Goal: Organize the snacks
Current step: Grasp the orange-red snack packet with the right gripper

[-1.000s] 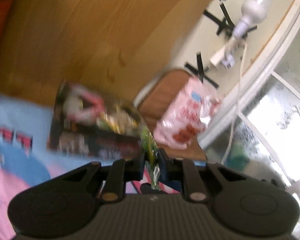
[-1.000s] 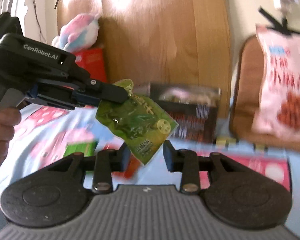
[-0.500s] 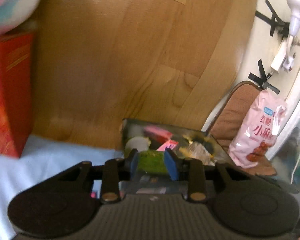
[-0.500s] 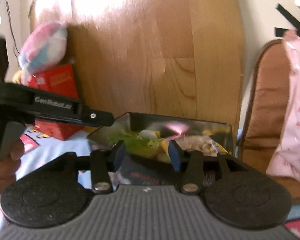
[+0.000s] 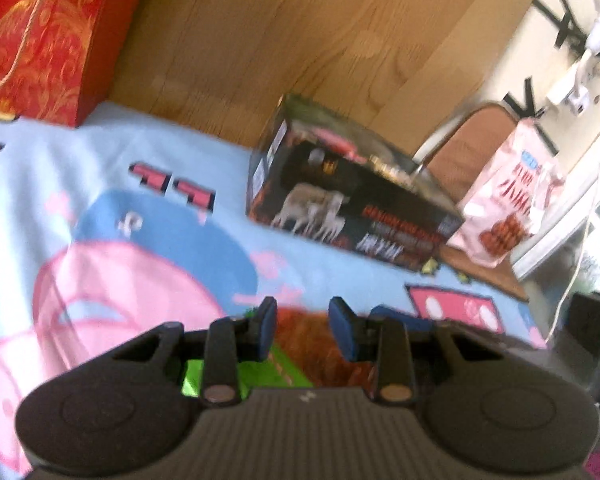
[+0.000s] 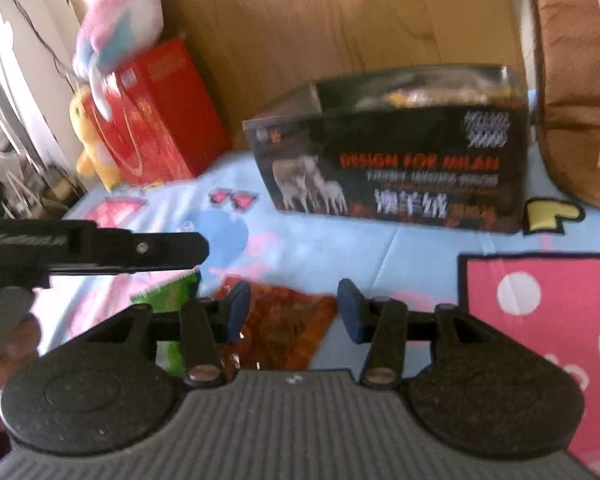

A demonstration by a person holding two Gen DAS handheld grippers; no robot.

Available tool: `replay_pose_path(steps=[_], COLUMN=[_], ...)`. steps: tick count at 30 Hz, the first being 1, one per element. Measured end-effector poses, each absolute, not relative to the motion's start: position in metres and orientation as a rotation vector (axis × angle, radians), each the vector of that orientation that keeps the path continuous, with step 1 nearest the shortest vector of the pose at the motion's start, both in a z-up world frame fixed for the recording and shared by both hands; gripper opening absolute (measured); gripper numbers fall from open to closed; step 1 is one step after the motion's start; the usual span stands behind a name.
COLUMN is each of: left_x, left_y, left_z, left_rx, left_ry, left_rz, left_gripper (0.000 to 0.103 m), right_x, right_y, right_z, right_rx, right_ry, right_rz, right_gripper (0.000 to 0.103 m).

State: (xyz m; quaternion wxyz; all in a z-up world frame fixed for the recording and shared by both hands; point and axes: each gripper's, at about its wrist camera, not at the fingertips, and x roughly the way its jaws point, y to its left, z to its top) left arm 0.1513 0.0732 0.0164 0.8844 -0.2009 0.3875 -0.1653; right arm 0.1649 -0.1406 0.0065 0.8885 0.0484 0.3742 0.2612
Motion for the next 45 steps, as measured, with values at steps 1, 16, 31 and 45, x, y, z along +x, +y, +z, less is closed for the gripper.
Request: replay_pose_path(steps=[1, 16, 31, 45], left_x=[0.148, 0.131, 0.128, 0.116], left_y=[0.072, 0.066, 0.046, 0.037], left_z=[0.016, 0.011, 0.008, 0.012], left_rx=[-0.412, -0.411, -0.402, -0.541], left_ry=[0.807, 0.880, 0.880, 0.910], left_rz=[-0.340, -0.359, -0.432, -0.535], left_gripper=[0.030, 0.029, 0.033, 0.071], right_x=[0.162, 0.106, 0.124, 0.081], right_y=[-0.138, -0.191, -0.208, -0.280], right_z=[0.008, -0.003, -0.015, -0.026], right_rx=[0.084, 0.419, 0.651, 1.109], right_ry=[0.779, 0.840, 0.879, 0.870], right_rz=[0.536, 0.562, 0.500, 0.443], right_gripper=[0.048, 0.028, 0.018, 0.003])
